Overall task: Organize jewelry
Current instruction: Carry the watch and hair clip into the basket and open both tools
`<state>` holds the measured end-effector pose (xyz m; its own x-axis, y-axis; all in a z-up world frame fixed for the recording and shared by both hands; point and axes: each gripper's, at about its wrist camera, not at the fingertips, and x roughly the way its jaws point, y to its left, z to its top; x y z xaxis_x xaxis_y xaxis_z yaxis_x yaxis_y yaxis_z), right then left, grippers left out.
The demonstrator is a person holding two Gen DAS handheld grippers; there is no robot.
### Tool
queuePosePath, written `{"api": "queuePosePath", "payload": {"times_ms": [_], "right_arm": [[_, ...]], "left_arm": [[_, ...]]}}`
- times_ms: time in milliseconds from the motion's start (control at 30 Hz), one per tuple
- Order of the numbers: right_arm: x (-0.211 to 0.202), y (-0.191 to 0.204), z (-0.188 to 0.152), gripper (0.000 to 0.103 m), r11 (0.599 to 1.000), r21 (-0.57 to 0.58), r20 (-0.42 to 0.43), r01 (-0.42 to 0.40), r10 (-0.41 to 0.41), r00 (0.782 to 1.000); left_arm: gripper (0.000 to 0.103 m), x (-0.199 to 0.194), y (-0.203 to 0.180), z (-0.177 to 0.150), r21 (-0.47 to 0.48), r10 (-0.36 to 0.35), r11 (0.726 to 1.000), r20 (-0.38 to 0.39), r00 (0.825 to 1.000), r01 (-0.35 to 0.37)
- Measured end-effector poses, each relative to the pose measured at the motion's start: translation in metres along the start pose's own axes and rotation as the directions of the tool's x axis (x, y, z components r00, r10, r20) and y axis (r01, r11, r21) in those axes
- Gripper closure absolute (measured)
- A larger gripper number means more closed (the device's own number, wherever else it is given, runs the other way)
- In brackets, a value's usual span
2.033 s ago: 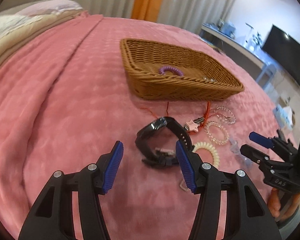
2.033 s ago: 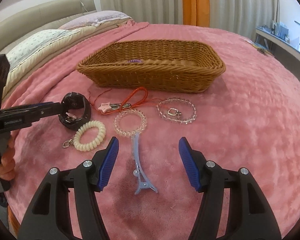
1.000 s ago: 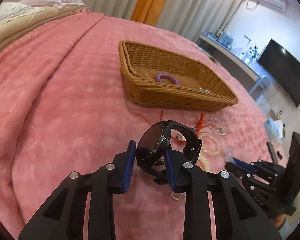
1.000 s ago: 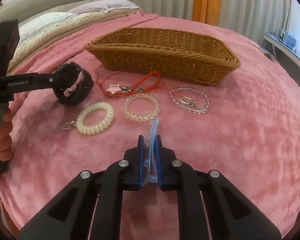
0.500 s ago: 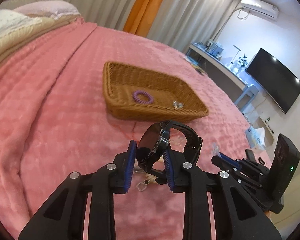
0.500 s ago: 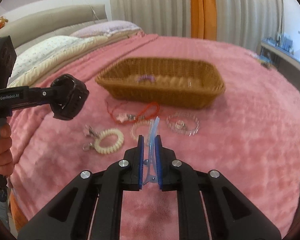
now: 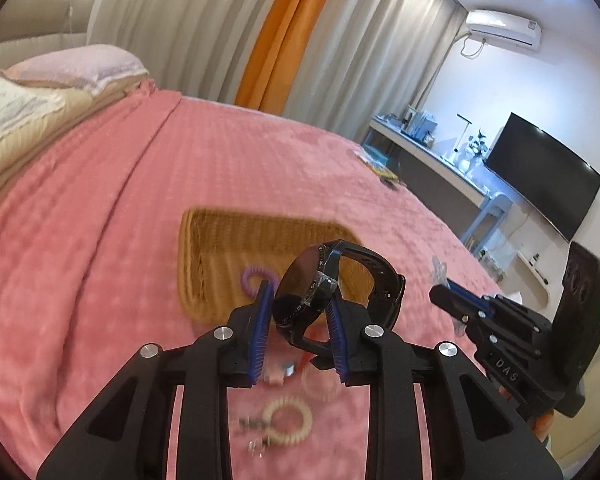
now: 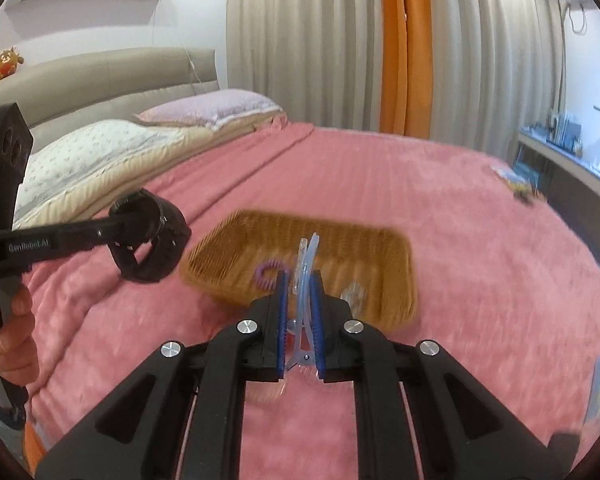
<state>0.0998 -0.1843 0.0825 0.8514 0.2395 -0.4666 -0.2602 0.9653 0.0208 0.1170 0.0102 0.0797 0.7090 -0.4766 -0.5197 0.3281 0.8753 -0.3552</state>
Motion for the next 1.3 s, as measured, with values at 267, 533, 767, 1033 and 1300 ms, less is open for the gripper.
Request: {"api": "queuePosePath", "payload": {"times_ms": [267, 533, 767, 1033, 1300], "right_arm": [[0.080, -0.032, 0.038, 0.094, 0.992, 0.097, -0.083, -0.075, 0.083, 0.993], [0.168, -0.058, 0.018, 0.094, 0.975, 0.206, -0.273, -0.083, 0.139, 0.952], [0.193, -0.069, -0.002, 0.094, 0.976, 0.214, -0.343, -0.030, 0.104, 0.934], [0.197, -0.082, -0.018, 0.093, 0.953, 0.300, -0.379, -0.026, 0.145, 0.914], [0.138, -0.070, -0.008, 0.059, 0.971, 0.239, -0.277, -0.010, 0.078, 0.958]], "left_arm": [[0.079, 0.063, 0.005, 0.037, -0.012, 0.046, 0.999, -0.010, 0.999, -0.047], [0.079, 0.130, 0.030, 0.035, -0.045, 0.092, 0.994, -0.104, 0.990, -0.097], [0.079, 0.161, 0.045, 0.019, -0.059, 0.122, 0.989, -0.176, 0.977, -0.134], [0.066, 0.168, 0.045, 0.013, -0.033, 0.093, 0.994, -0.238, 0.967, -0.104], [0.052, 0.113, 0.040, 0.008, -0.013, 0.076, 0.997, -0.157, 0.985, -0.079]]}}
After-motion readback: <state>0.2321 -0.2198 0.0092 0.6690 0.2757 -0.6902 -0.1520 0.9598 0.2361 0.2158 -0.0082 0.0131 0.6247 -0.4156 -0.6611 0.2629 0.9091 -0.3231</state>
